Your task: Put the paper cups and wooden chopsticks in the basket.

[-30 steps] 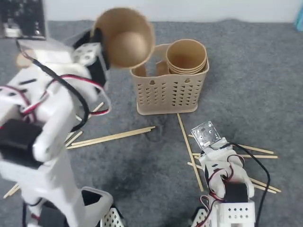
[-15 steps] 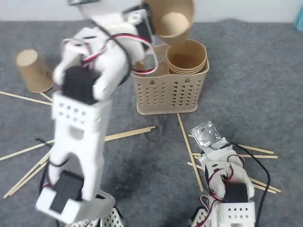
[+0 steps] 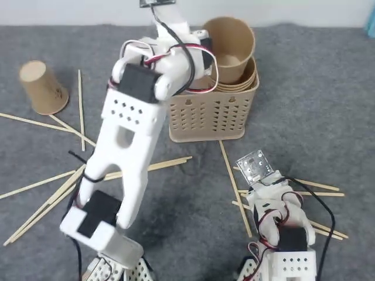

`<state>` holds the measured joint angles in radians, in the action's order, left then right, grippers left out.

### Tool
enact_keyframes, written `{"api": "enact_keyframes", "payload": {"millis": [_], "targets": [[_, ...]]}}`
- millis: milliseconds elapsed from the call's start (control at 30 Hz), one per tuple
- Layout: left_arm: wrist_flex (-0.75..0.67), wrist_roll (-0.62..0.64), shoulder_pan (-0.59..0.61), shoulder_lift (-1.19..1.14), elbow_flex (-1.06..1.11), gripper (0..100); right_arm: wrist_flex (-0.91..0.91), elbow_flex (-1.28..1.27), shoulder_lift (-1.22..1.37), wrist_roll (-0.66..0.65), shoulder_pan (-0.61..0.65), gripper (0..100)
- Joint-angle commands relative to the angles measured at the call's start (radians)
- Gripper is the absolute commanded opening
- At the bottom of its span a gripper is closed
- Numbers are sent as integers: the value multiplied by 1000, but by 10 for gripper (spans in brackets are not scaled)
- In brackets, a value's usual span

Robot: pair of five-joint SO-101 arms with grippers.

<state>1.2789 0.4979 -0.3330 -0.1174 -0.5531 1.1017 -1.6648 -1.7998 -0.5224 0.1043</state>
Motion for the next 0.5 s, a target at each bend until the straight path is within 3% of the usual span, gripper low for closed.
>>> {"api": "enact_keyframes", "payload": {"millis": [0,133,333,467], "targets": [[5,12,-3,-11,-2,12,-18,-18,-12,-18,-1,9],[6,8,-9,-20,-2,24,-16,-18,-12,-18,-1,9],[60,11,-2,40,-10,227,-16,-18,-12,-18,-1,9],[61,8,14,124,-4,227,-16,-18,-12,-18,-1,9]]}}
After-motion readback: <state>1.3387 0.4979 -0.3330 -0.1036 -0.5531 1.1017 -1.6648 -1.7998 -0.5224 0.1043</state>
